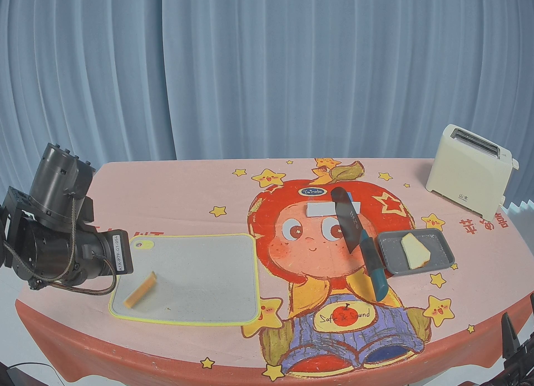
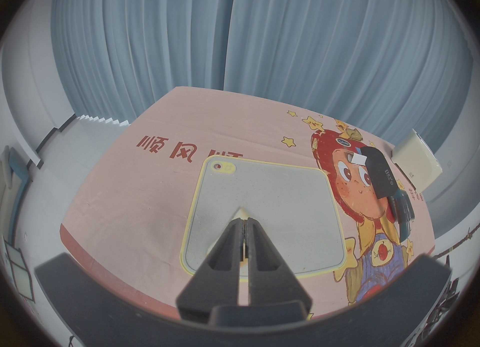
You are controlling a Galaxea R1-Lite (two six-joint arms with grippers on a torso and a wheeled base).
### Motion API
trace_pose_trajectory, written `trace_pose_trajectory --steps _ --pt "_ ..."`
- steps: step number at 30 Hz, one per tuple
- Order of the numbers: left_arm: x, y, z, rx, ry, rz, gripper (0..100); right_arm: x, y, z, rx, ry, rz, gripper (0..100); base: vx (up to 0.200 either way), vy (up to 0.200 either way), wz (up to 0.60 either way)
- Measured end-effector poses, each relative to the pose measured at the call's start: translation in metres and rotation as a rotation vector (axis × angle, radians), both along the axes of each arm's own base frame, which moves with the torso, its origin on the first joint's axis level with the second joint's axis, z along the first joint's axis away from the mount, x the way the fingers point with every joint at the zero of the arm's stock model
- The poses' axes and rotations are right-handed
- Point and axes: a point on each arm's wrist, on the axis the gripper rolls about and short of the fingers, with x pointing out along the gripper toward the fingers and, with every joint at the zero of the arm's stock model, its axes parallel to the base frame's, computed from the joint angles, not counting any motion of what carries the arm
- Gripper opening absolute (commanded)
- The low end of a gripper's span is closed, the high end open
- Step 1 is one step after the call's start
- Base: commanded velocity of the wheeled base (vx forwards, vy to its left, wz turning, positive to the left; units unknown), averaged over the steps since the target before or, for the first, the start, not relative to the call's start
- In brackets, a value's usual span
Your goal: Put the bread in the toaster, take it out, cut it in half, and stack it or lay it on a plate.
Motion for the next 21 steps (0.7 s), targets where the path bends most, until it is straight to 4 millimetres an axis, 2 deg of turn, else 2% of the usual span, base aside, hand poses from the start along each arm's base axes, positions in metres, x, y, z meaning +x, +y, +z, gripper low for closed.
trace_pose_trajectory --steps 9,16,21 --pt "-0.007 0.003 0.001 0.038 -0.011 -0.063 0 0.000 0.000 0.000 0.000 0.000 0.000 100 0.000 0.000 0.00" --pt "-0.013 0.005 -0.018 0.045 0.034 -0.077 0 0.000 0.000 0.000 0.000 0.000 0.000 100 0.000 0.000 0.00" --pt "-0.009 0.003 -0.021 0.007 -0.034 -0.100 0 0.000 0.000 0.000 0.000 0.001 0.000 100 0.000 0.000 0.00"
